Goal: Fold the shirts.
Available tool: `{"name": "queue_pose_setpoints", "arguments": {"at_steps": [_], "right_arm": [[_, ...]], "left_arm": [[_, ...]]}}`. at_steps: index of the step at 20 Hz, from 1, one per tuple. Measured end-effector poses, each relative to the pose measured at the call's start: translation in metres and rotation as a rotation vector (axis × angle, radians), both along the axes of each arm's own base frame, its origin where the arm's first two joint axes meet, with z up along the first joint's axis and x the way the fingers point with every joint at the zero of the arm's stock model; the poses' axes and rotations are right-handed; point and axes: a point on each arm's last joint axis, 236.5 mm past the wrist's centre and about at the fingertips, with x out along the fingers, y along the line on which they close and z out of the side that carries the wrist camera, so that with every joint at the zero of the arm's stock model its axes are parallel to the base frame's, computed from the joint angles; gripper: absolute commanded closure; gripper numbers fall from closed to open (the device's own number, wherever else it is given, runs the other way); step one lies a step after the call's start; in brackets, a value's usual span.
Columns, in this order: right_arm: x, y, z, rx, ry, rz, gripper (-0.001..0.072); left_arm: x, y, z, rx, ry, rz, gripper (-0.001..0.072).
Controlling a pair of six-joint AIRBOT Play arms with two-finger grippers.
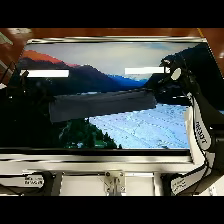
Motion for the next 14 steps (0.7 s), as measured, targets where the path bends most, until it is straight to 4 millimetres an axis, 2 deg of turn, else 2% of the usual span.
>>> {"name": "queue_pose_setpoints", "arguments": {"at_steps": [4,8,10,11,12,13,14], "right_arm": [[0.008,-0.001,-0.013,-0.003,0.006,-0.008,0.0646],[0.015,-0.001,-0.019,0.002,-0.004,-0.031,0.0645],[0.016,-0.001,-0.022,0.005,-0.001,-0.042,0.0642],[0.016,-0.002,-0.025,0.006,0.005,-0.052,0.0596],[0.015,-0.002,-0.028,0.005,0.016,-0.056,0.0404],[0.014,-0.003,-0.032,0.004,0.026,-0.06,0.0187],[0.013,-0.003,-0.034,0.004,0.033,-0.063,0.0135]], "left_arm": [[0.025,0.005,-0.022,-0.021,0.045,0.018,0.0668],[0.032,0.005,-0.048,-0.039,0.099,0.022,0.0668],[0.033,0.005,-0.054,-0.043,0.11,0.024,0.0667],[0.033,0.006,-0.056,-0.044,0.114,0.025,0.0666],[0.034,0.006,-0.057,-0.045,0.117,0.028,0.0636],[0.034,0.006,-0.059,-0.045,0.118,0.029,0.0502],[0.034,0.006,-0.06,-0.045,0.12,0.03,0.0334]]}}
